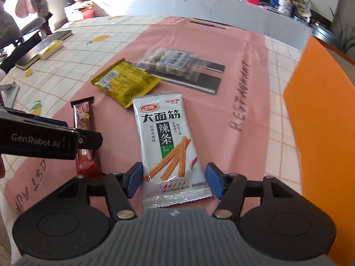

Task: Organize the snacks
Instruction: 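Grasp the brown chocolate bar with left tool while right tool grasps the white spicy-strip bag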

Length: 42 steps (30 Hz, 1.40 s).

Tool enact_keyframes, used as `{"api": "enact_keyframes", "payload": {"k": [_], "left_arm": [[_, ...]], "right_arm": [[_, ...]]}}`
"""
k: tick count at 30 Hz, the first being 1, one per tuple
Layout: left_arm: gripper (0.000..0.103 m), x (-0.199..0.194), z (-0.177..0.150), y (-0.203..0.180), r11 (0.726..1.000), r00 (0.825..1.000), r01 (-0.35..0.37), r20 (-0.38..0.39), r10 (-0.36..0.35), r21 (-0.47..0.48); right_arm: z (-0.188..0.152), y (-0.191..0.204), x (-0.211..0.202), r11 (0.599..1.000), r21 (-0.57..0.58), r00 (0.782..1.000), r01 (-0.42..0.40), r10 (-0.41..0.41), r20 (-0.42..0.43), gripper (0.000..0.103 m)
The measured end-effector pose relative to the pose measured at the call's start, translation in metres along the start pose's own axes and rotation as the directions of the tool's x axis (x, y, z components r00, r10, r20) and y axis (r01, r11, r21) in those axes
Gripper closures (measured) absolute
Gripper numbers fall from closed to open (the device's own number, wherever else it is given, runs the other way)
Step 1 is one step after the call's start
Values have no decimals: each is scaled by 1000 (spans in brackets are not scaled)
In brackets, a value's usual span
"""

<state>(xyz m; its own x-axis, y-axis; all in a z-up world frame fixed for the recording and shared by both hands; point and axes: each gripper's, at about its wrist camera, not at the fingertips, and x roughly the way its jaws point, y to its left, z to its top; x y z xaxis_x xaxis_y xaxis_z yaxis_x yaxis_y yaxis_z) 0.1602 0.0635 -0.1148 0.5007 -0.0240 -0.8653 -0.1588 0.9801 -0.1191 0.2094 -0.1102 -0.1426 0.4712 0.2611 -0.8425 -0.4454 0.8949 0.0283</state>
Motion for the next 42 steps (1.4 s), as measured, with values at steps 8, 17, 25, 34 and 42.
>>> {"api": "enact_keyframes", "payload": {"k": [8, 17, 25, 34, 42], "left_arm": [[35, 3, -8, -18, 989, 998, -64, 24, 62, 135], [50, -11, -10, 4, 970, 997, -64, -37, 74, 237], [33, -3, -13, 5, 984, 996, -84, 27, 81, 160], [69, -3, -13, 7, 992, 992, -95, 95, 88, 79], [76, -7, -17, 10, 997, 994, -37, 108, 30, 66]], "right_arm": [[-15, 2, -12, 1000, 12, 1000, -13, 13, 5, 36], [-13, -2, -17, 999, 18, 995, -45, 43, 89, 29], [2, -2, -2, 999, 16, 991, -45, 42, 130, 29], [6, 2, 14, 1000, 15, 991, -15, 13, 133, 36], [5, 9, 12, 999, -35, 988, 2, 3, 154, 56]]}}
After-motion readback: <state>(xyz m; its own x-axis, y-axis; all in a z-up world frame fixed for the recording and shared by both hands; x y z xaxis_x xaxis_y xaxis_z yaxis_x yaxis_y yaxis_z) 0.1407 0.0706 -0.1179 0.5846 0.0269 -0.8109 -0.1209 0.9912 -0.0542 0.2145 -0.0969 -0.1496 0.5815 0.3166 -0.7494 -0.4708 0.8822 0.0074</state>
